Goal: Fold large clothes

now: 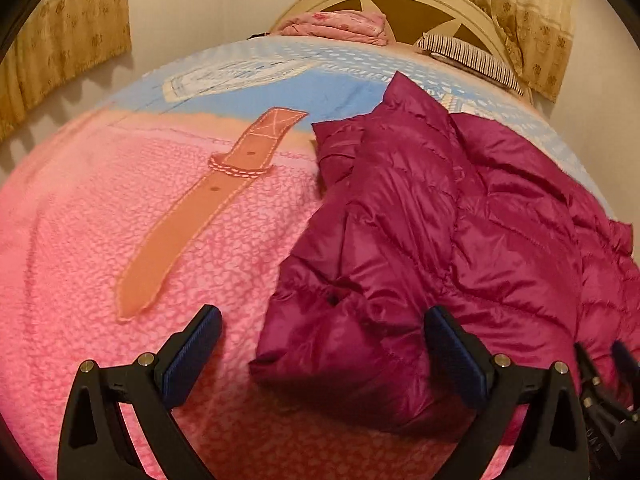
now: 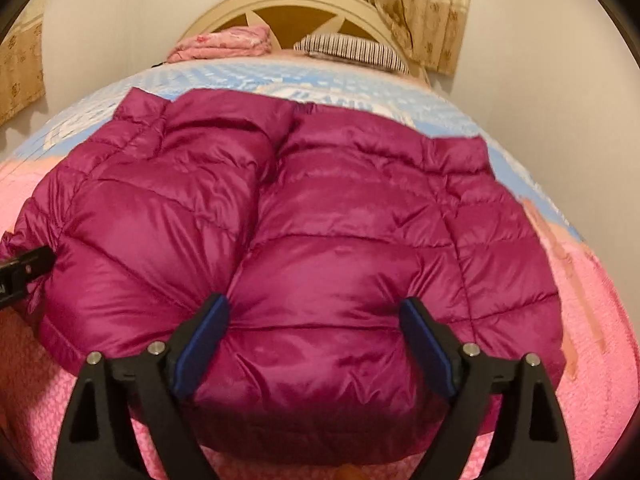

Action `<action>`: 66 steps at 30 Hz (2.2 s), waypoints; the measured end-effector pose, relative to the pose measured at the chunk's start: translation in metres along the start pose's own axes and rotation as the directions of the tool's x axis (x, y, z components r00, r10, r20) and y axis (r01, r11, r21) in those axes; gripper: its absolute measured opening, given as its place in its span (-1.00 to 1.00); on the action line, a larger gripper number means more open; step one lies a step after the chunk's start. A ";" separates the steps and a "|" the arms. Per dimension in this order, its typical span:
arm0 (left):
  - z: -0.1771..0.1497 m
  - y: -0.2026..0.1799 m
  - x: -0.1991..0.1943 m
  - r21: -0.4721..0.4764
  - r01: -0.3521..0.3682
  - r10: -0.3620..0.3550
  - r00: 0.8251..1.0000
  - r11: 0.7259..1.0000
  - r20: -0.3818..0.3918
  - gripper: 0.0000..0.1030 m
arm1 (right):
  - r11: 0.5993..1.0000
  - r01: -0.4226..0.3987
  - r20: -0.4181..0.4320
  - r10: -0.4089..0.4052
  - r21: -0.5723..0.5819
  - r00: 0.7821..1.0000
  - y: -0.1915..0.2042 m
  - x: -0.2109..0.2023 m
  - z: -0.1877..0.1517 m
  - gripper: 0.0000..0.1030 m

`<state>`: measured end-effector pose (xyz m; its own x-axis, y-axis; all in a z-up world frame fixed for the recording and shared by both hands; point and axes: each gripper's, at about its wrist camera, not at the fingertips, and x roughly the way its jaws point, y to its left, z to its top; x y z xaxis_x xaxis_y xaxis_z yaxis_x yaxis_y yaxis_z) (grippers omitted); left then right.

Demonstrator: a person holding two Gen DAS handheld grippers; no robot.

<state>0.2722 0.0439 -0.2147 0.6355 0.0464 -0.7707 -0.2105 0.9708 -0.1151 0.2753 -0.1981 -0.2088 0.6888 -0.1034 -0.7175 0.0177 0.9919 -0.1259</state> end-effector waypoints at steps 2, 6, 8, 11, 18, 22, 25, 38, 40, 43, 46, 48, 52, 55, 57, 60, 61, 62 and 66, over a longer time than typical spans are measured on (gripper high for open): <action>0.000 -0.001 0.003 -0.006 0.008 -0.009 1.000 1.000 -0.008 0.97 | 1.000 -0.009 -0.008 0.009 0.008 1.000 -0.003 0.001 -0.001 0.78; 0.000 -0.013 -0.001 0.030 0.069 -0.069 0.998 0.997 -0.009 0.32 | 1.000 0.010 -0.009 -0.010 0.000 1.000 0.001 0.002 -0.001 0.78; 0.000 -0.020 -0.003 0.071 0.056 -0.056 0.998 0.996 0.001 0.22 | 1.000 0.013 -0.011 -0.013 -0.004 1.000 0.002 0.001 0.000 0.78; -0.002 -0.017 -0.002 0.067 0.083 -0.083 0.997 0.994 -0.008 0.21 | 1.000 0.021 0.011 -0.021 -0.004 1.000 0.000 -0.013 -0.003 0.78; -0.002 -0.018 0.001 0.083 0.109 -0.110 0.994 0.991 0.004 -0.24 | 1.000 0.004 -0.014 -0.004 0.000 1.000 0.002 -0.013 -0.019 0.81; -0.002 -0.025 -0.007 0.127 0.133 -0.137 0.990 0.983 0.025 -0.70 | 1.000 -0.003 -0.046 0.003 0.007 0.999 0.003 -0.004 -0.013 0.85; 0.001 -0.016 -0.019 0.097 0.148 -0.153 0.987 0.984 0.043 -0.81 | 1.000 0.014 -0.039 -0.014 -0.001 0.999 0.006 -0.006 -0.013 0.85; 0.024 0.054 -0.088 0.058 0.102 -0.111 0.976 0.993 0.185 -0.86 | 0.996 -0.039 0.002 0.039 -0.084 0.999 0.079 -0.024 -0.015 0.80; 0.029 0.061 -0.094 0.072 0.064 -0.078 0.974 0.995 0.212 -0.86 | 0.990 -0.070 0.008 0.071 -0.122 0.997 0.096 -0.028 -0.014 0.80; 0.034 0.064 -0.108 0.093 0.035 -0.057 0.967 0.995 0.248 -0.86 | 0.980 -0.150 0.025 0.154 -0.132 0.988 0.100 -0.042 -0.011 0.77; 0.038 0.047 -0.124 0.139 0.018 -0.058 0.954 0.990 0.295 -0.86 | 0.979 -0.168 0.053 0.175 -0.117 0.983 0.073 -0.064 -0.009 0.78; 0.039 0.027 -0.133 0.178 0.007 -0.066 0.942 0.984 0.330 -0.86 | 0.984 -0.146 0.076 0.154 -0.106 0.985 0.046 -0.072 -0.006 0.79; 0.034 -0.025 -0.154 0.287 -0.013 -0.106 0.913 0.958 0.394 -0.87 | 0.998 -0.054 0.073 0.056 -0.022 0.996 -0.026 -0.075 -0.006 0.83; 0.031 -0.065 -0.163 0.373 -0.019 -0.150 0.895 0.927 0.419 -0.86 | 0.999 0.034 0.044 -0.035 0.041 0.998 -0.075 -0.070 -0.021 0.83; 0.022 -0.096 -0.165 0.438 -0.028 -0.180 0.887 0.899 0.425 -0.86 | 0.992 0.073 0.013 -0.075 0.102 0.997 -0.111 -0.065 -0.027 0.83; 0.005 -0.140 -0.158 0.526 -0.059 -0.202 0.882 0.848 0.425 -0.86 | 0.977 0.124 -0.014 -0.123 0.176 0.992 -0.159 -0.057 -0.035 0.83; -0.002 -0.155 -0.153 0.555 -0.062 -0.213 0.884 0.829 0.417 -0.86 | 0.972 0.136 -0.022 -0.135 0.192 0.991 -0.170 -0.055 -0.039 0.83; -0.009 -0.169 -0.148 0.579 -0.074 -0.216 0.884 0.812 0.415 -0.86 | 0.966 0.148 -0.031 -0.145 0.211 0.989 -0.181 -0.054 -0.043 0.83; -0.040 -0.211 -0.119 0.673 -0.097 -0.222 0.901 0.733 0.372 -0.86 | 0.952 0.181 -0.066 -0.170 0.248 0.983 -0.208 -0.052 -0.056 0.83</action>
<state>0.2114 -0.1761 -0.1232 0.8959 -0.0865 -0.4357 0.2842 0.8655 0.4125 0.1954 -0.4035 -0.1837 0.6261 -0.2750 -0.7296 0.3212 0.9436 -0.0799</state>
